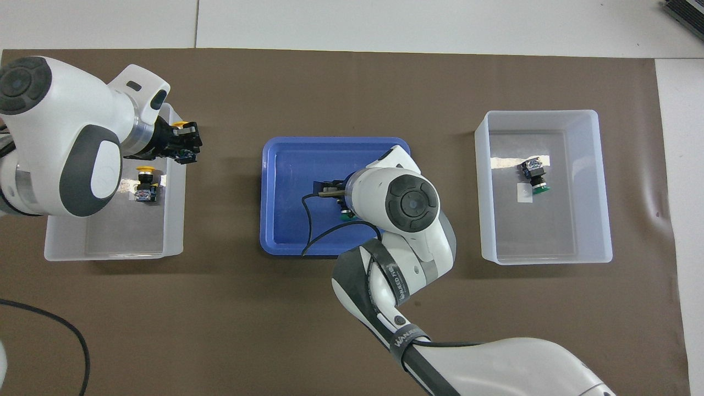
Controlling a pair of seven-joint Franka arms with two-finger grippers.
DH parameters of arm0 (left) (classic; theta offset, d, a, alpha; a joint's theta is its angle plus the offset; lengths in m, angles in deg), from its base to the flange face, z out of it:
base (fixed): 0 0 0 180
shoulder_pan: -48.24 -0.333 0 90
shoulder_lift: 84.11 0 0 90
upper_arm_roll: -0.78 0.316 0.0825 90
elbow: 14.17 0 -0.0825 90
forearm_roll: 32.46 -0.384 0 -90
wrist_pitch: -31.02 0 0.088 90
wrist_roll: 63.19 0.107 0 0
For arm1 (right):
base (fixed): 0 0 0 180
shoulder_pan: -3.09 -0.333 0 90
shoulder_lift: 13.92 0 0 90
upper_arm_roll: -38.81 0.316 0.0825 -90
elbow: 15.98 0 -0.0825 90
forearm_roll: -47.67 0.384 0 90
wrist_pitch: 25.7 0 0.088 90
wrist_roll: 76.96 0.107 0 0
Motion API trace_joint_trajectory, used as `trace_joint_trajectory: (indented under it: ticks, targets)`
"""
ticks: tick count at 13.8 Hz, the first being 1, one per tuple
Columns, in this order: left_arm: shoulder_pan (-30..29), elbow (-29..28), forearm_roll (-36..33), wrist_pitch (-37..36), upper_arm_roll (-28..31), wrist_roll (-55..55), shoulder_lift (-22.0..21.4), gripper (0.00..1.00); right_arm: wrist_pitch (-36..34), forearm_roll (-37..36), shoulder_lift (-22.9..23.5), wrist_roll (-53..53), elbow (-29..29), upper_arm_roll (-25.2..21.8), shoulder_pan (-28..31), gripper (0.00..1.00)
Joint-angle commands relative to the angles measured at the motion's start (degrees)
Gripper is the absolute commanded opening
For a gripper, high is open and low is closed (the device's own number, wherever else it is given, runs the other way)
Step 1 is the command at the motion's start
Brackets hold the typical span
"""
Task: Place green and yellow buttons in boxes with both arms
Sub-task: 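Carry the last green button into the right box with the right gripper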
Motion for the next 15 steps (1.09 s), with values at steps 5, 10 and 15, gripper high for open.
trace_joint_trajectory:
  ticks: [5,10,15]
  targets:
    - [-7.07,-5.30,0.11,2.07,-0.09,11.16,-2.60,0.00,-0.16,-2.61,0.81,0.55,-0.31,-0.04,0.34,0.00]
    - [-9.71,-14.27,0.10,12.70,0.00,12.75,-3.22,0.00,-14.73,-2.17,-7.87,-6.63,-5.15,-1.10,8.15,0.00]
    - [-10.50,-16.56,0.10,18.16,0.00,12.84,-1.11,0.00,-26.77,-1.64,-14.56,-29.03,-4.45,-1.10,19.92,0.00]
